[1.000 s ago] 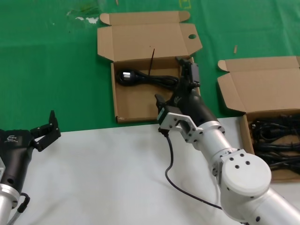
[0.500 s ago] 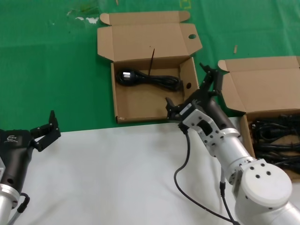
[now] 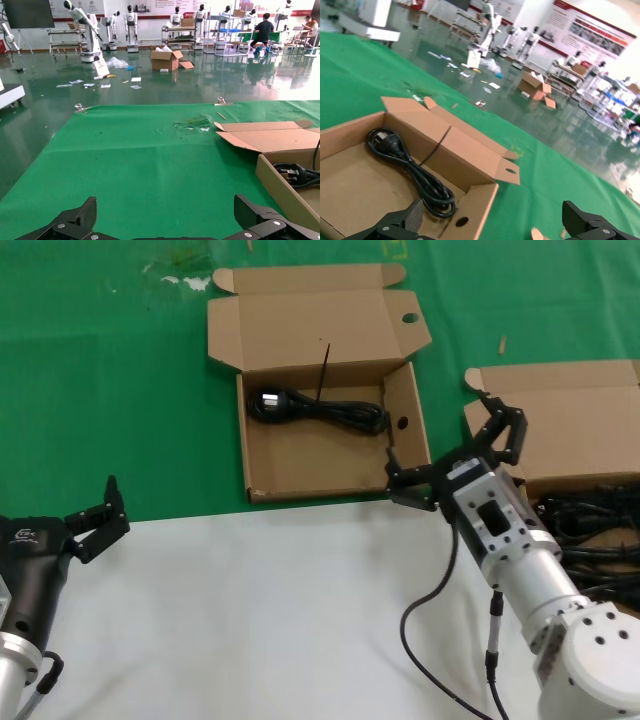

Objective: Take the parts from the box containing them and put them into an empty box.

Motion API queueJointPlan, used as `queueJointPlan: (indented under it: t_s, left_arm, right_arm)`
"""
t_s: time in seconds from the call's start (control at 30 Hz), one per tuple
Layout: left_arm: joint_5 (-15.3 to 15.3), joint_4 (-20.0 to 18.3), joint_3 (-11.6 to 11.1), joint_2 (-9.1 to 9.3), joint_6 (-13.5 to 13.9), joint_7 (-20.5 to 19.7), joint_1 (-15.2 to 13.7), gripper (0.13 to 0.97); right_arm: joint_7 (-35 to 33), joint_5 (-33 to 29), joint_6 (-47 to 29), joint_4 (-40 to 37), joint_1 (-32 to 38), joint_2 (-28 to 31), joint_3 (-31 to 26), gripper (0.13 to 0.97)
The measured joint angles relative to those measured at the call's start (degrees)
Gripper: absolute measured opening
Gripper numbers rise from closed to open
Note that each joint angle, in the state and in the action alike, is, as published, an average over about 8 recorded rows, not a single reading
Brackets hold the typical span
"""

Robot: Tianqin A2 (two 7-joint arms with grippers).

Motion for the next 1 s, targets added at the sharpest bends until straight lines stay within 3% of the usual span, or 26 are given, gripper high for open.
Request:
queueJointPlan:
  t_s: [1.0]
  left_arm:
    - [-0.01,0.0,0.0,0.0,0.0,-0.02,0.0,0.966]
  right_arm:
    - [25.42,-2.63,-6.41,9.43,-12.64,1.31,16.14,0.966]
